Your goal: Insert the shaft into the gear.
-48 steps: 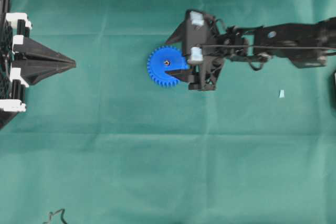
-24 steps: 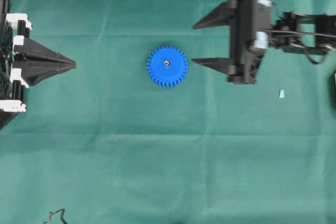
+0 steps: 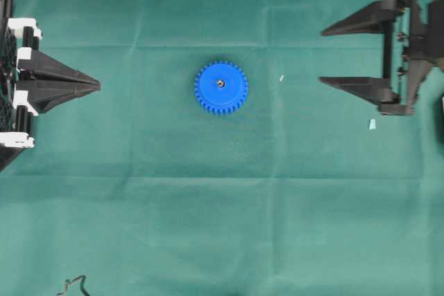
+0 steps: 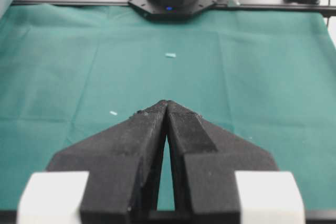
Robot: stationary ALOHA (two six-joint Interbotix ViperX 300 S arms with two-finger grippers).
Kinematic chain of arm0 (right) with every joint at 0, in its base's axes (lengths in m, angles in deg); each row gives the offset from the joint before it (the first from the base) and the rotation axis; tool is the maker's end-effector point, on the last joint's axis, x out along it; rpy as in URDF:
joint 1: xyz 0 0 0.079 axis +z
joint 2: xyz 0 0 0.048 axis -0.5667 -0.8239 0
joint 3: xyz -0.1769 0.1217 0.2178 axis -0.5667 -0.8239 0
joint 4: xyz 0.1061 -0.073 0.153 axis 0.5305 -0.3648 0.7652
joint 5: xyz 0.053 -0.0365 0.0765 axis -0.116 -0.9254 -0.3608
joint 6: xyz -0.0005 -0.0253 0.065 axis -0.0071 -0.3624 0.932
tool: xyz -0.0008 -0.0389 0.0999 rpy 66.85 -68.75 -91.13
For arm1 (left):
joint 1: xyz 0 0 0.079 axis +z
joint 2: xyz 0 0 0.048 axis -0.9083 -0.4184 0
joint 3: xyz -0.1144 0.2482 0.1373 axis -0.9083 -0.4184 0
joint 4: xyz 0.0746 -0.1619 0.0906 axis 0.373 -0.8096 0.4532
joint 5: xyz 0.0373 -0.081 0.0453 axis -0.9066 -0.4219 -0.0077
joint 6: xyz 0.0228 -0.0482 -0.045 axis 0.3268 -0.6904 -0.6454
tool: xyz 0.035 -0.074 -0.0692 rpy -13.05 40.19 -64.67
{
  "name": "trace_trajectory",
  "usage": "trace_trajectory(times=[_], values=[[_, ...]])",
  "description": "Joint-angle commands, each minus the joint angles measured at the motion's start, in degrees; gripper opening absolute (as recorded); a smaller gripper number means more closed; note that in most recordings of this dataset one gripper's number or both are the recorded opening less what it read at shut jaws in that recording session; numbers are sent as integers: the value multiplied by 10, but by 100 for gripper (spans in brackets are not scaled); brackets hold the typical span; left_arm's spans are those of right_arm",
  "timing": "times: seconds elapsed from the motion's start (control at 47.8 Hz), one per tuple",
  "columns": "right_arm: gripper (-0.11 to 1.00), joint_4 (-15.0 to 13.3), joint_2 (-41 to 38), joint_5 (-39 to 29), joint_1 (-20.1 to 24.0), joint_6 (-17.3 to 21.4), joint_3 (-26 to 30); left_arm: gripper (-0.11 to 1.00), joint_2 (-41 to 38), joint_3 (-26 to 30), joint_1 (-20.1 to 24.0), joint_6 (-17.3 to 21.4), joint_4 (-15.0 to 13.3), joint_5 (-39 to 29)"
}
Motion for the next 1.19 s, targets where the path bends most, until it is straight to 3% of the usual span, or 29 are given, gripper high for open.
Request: trace_trajectory(times=[0.0,1.172], values=[[91,5,22,6,1,2,-9,0,-2,16,-1,1,2,3],[91,8,39,23,1,2,-25,0,-2,17,-1,3,3,3]])
